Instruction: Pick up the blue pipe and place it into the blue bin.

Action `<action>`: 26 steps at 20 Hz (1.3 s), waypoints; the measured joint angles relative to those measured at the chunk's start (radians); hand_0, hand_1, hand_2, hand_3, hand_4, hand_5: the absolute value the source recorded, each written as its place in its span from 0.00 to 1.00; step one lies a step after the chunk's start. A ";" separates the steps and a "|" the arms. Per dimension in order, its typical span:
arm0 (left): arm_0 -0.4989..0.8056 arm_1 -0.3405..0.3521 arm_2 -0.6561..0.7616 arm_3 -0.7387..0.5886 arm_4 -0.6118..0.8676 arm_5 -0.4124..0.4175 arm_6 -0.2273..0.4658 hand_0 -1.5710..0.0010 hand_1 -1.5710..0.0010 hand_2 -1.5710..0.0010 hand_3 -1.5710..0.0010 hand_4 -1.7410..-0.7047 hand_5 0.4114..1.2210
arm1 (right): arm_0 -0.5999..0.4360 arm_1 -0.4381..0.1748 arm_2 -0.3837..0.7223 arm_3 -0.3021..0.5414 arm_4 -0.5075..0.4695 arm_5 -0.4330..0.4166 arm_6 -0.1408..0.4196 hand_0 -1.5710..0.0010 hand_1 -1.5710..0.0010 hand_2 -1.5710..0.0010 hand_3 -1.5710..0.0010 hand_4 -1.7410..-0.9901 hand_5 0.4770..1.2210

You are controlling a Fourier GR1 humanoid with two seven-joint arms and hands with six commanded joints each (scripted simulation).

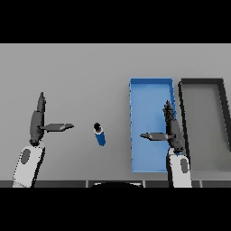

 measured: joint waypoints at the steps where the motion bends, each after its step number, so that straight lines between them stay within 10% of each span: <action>1: 0.001 0.000 0.000 -0.001 0.000 0.001 -0.005 1.00 1.00 1.00 1.00 0.54 0.24 | 0.001 0.000 0.000 -0.001 0.000 -0.001 -0.001 1.00 1.00 1.00 1.00 0.65 0.16; 6: 0.009 0.002 -0.001 -0.015 0.000 0.003 -0.008 1.00 1.00 1.00 1.00 0.54 0.24 | 0.004 -0.005 -0.002 -0.005 -0.004 0.003 0.001 1.00 1.00 1.00 1.00 0.65 0.16; 9: 0.052 0.130 -0.029 0.013 0.040 -0.251 -0.090 1.00 1.00 1.00 1.00 0.53 0.24 | 0.104 -0.121 0.071 -0.081 0.125 0.052 -0.085 1.00 1.00 1.00 1.00 0.66 0.16; 16: 0.084 0.200 -0.085 -0.027 0.038 -0.415 -0.162 1.00 1.00 1.00 1.00 0.55 0.22 | 0.132 -0.136 0.110 -0.143 0.165 0.062 -0.044 1.00 1.00 1.00 1.00 0.69 0.16; 26: 0.106 0.173 -0.268 -0.174 -0.022 -0.525 -0.053 1.00 1.00 1.00 1.00 0.51 0.10 | 0.104 -0.151 0.100 -0.108 0.145 0.089 -0.057 1.00 1.00 1.00 1.00 0.60 0.23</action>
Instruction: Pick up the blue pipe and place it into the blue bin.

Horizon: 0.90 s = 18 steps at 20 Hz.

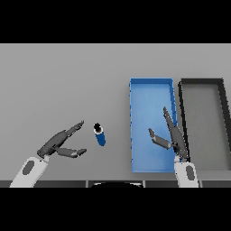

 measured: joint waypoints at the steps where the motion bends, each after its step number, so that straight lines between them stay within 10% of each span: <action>1: -0.012 -0.014 -0.011 0.000 -0.008 0.003 0.010 1.00 1.00 1.00 1.00 0.52 0.09 | 0.006 0.007 0.003 -0.004 -0.001 0.000 -0.007 1.00 1.00 1.00 1.00 0.59 0.23; 18: -0.175 -0.330 -0.123 0.266 -0.184 0.109 -0.055 1.00 1.00 1.00 1.00 0.53 0.12 | 0.043 0.008 0.003 -0.036 0.000 -0.003 0.023 1.00 1.00 1.00 1.00 0.56 0.25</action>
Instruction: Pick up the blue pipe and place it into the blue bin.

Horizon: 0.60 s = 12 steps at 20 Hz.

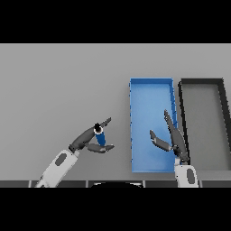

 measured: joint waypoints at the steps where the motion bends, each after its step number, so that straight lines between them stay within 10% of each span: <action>1: 0.000 -0.010 0.000 0.003 0.012 -0.007 -0.002 1.00 1.00 0.98 0.99 0.51 0.15 | 0.002 -0.002 -0.005 -0.004 -0.006 0.000 -0.014 1.00 1.00 1.00 1.00 0.56 0.25; 4: -0.020 -0.047 0.020 0.040 0.049 -0.015 -0.014 0.94 0.84 0.75 0.70 0.42 0.39 | -0.002 -0.008 -0.010 -0.010 -0.007 -0.002 -0.011 1.00 1.00 1.00 1.00 0.56 0.25; 8: 0.016 -0.081 0.015 0.028 0.087 -0.024 -0.018 0.40 0.35 0.31 0.30 0.18 0.75 | -0.014 -0.002 0.002 0.002 0.012 -0.005 0.000 1.00 1.00 1.00 1.00 0.58 0.25; 12: 0.006 -0.080 -0.011 0.028 0.062 -0.002 -0.040 0.16 0.14 0.13 0.14 0.08 0.90 | -0.021 -0.009 -0.003 0.008 0.007 0.000 0.006 1.00 1.00 1.00 1.00 0.60 0.25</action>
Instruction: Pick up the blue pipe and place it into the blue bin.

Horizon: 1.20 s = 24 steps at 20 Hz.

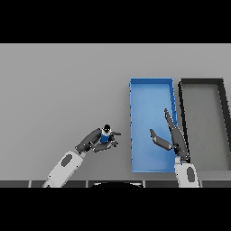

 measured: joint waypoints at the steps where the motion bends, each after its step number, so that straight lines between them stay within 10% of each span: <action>1: 0.008 0.001 -0.005 -0.005 -0.001 0.005 -0.011 0.13 0.11 0.10 0.12 0.07 0.92 | 0.004 0.002 0.004 -0.003 0.006 -0.002 -0.013 1.00 1.00 1.00 1.00 0.60 0.25; 7: -0.010 -0.027 -0.017 -0.117 0.022 0.020 -0.046 0.03 0.03 0.03 0.08 0.03 0.98 | -0.005 0.006 0.005 0.009 0.009 -0.003 -0.028 1.00 1.00 1.00 1.00 0.61 0.25; 24: -0.084 -0.045 -0.014 -0.245 0.027 -0.012 0.148 0.00 0.00 0.00 0.08 0.01 1.00 | -0.059 -0.029 -0.009 0.092 -0.014 0.053 -0.062 1.00 1.00 1.00 1.00 0.66 0.28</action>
